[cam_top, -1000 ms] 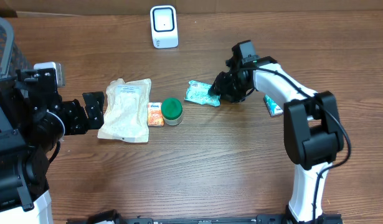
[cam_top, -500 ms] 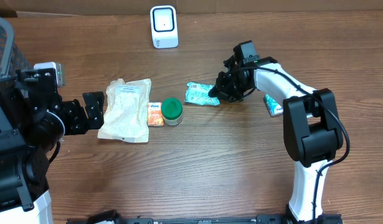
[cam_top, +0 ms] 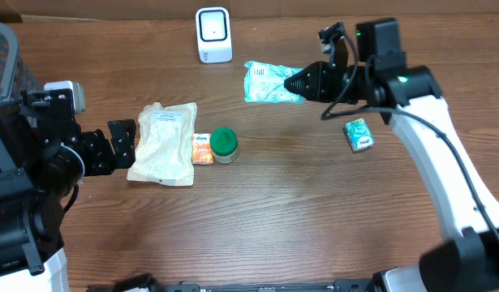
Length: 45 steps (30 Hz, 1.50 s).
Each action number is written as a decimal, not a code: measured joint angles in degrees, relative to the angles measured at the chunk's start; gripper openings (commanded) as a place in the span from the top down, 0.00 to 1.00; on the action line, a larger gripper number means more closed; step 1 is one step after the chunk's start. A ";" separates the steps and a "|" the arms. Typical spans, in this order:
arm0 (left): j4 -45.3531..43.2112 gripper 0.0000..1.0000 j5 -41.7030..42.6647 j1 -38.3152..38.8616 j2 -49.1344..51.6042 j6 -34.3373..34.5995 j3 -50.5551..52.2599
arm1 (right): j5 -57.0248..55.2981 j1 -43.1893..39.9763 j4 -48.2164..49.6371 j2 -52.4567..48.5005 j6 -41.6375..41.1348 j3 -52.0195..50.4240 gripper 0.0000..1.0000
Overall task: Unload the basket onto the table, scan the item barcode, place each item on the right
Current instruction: 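Lift the pack and hold its barcode to the scanner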
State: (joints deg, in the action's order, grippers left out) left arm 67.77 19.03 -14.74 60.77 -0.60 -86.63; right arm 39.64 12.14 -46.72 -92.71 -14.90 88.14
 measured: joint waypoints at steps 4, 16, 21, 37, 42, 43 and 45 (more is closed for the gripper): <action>0.00 0.00 0.00 0.00 0.00 0.02 0.00 | -0.42 0.26 -0.59 1.49 0.33 0.02 0.96; 0.00 0.01 -0.02 0.02 0.00 0.00 0.00 | -32.70 12.79 -4.90 -12.81 3.37 34.51 0.96; 0.00 0.00 0.00 0.00 0.00 0.00 -0.02 | -49.31 16.15 8.66 -21.05 15.34 40.06 0.96; 0.00 0.01 0.00 0.02 0.02 0.02 -0.02 | -60.98 16.81 40.87 -45.13 64.85 39.67 0.96; 0.00 0.01 -0.02 0.02 0.02 0.00 -0.02 | -60.85 17.64 49.83 -48.15 74.20 39.67 0.96; -0.02 0.01 -0.02 0.02 0.02 0.02 -0.02 | -60.81 17.97 51.25 -49.18 76.81 39.67 0.96; -0.02 0.01 -0.02 0.02 0.02 0.02 -0.02 | -60.74 18.38 51.84 -50.64 80.30 39.67 0.96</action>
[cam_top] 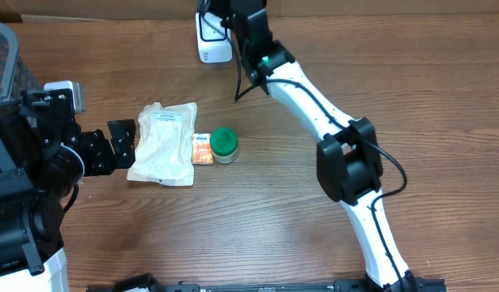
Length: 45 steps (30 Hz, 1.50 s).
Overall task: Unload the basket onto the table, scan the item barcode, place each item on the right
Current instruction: 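Lift the pack and hold its barcode to the scanner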
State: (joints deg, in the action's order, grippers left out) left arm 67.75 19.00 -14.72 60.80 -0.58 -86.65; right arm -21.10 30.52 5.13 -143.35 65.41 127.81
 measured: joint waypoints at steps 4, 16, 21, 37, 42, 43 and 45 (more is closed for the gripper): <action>0.02 0.01 0.02 0.00 0.00 0.00 0.00 | 0.17 0.76 -0.26 -3.10 4.55 0.00 0.96; 0.02 0.00 0.02 0.00 0.00 0.00 0.00 | 0.31 1.33 0.02 -4.07 9.81 0.00 0.96; 0.02 0.00 0.02 0.00 0.00 0.00 0.00 | 0.28 1.36 0.02 -4.07 10.01 0.00 0.96; 0.02 0.00 0.02 0.00 0.00 0.00 0.00 | 0.35 1.33 -9.33 0.96 5.22 0.00 0.96; 0.02 0.00 0.02 0.00 0.00 -0.02 0.00 | 0.00 1.46 -10.47 5.40 4.79 0.02 0.96; 0.02 0.00 0.02 0.00 0.00 -0.02 0.00 | -0.13 1.51 -11.26 5.81 3.23 0.02 0.96; 0.02 0.00 0.02 0.00 0.00 0.00 0.00 | -0.22 1.60 -12.59 6.05 0.42 0.02 0.96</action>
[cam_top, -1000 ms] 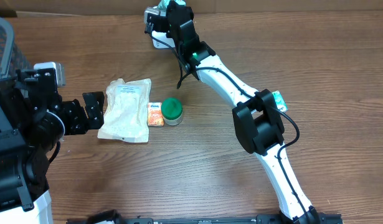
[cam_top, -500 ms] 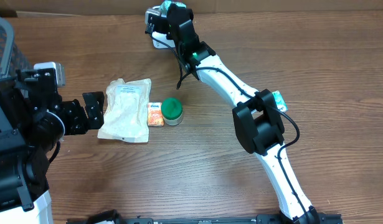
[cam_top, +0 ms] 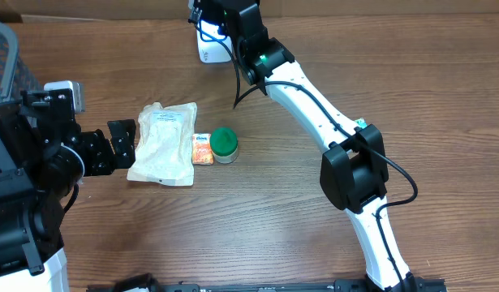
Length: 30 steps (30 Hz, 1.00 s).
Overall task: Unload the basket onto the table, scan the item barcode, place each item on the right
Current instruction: 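Lift the pack and hold its barcode to the scanner, then carry the pack right and set it beside the Kleenex pack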
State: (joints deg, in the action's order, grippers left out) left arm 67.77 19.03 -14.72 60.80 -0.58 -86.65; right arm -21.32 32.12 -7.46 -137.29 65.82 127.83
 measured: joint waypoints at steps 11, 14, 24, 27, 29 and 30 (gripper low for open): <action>0.00 0.00 0.00 0.00 0.00 -0.02 0.00 | 2.91 0.48 -21.57 9.40 -31.04 -0.46 0.96; 0.00 0.01 0.00 -0.02 0.00 0.00 0.00 | 3.65 -0.17 -33.70 17.79 -45.94 -0.46 0.96; 0.00 0.01 0.00 -0.02 0.00 0.00 0.00 | 16.33 -19.52 -71.28 34.47 -74.62 1.05 0.96; -0.02 0.00 0.00 0.00 0.00 0.00 0.00 | 19.10 -25.35 -75.71 32.26 -77.05 -0.72 0.96; -0.02 0.00 0.00 0.00 0.00 -0.02 0.00 | 20.44 -29.00 -74.88 30.53 -78.09 -4.46 0.96; 0.00 0.01 0.00 0.00 0.00 -0.02 0.00 | 20.83 -30.29 -74.34 29.90 -78.40 -6.14 0.96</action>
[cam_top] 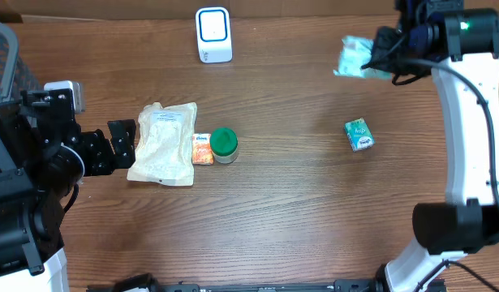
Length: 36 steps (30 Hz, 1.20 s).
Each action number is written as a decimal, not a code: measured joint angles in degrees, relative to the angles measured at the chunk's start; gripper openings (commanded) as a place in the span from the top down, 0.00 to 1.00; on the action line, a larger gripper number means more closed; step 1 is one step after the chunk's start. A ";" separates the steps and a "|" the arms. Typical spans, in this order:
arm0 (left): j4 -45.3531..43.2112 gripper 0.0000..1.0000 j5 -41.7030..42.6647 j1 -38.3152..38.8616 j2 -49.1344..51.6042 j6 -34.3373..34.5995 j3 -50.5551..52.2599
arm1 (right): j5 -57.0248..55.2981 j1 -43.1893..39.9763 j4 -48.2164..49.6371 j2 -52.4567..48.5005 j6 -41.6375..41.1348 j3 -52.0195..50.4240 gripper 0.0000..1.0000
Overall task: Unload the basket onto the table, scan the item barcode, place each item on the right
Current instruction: 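Carry the pack right and set it beside the Kleenex pack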
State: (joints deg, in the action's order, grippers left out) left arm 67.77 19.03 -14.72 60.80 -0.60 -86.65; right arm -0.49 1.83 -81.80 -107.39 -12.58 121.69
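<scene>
The white barcode scanner (213, 34) stands at the back of the table. My right gripper (377, 58) is at the far right, shut on a pale teal packet (352, 58) that hangs above the table. A small green box (359, 134) lies below it on the wood. My left gripper (122, 144) is open at the left edge of a white pouch (163, 143). Beside the pouch lie a small orange packet (202, 149) and a green-lidded jar (224, 144).
A grey mesh basket (1, 57) sits at the far left edge, behind the left arm. The wooden table (281, 219) stretches bare across the front.
My right arm has left the scanner and now sits at the far right with the teal packet in its gripper. The left arm has not moved.
First my right gripper was at the teal packet lying right of the scanner. At the two later moments the arm reached over the scanner, the packet gone from the table. Now it holds the packet far right of the scanner.
</scene>
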 measured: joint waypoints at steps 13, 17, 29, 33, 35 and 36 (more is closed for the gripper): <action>0.00 0.00 0.00 0.00 0.00 0.02 0.00 | 9.01 -17.09 22.91 -1.75 -5.86 -31.41 0.96; 0.00 0.00 0.00 0.00 0.00 0.00 0.00 | 9.44 -19.32 27.47 -1.75 -7.37 -36.81 0.82; 0.00 0.00 0.00 0.00 0.00 0.02 0.00 | 11.21 -18.88 18.56 -1.81 -4.79 -36.52 0.36; 0.02 0.01 0.00 0.00 0.00 0.00 0.00 | 12.17 -16.96 11.69 -1.88 -0.61 -26.64 0.20; 0.02 0.01 0.00 -0.02 0.00 0.02 0.00 | 12.41 -14.23 8.98 -1.86 2.01 -20.13 0.13; 0.00 0.01 0.00 0.00 0.00 0.02 0.00 | 12.48 -12.68 8.20 -1.86 3.21 -17.57 0.10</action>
State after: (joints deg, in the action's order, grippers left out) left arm 67.77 19.03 -14.72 60.80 -0.58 -86.65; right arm 11.99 -10.85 -73.60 -109.25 -9.37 104.12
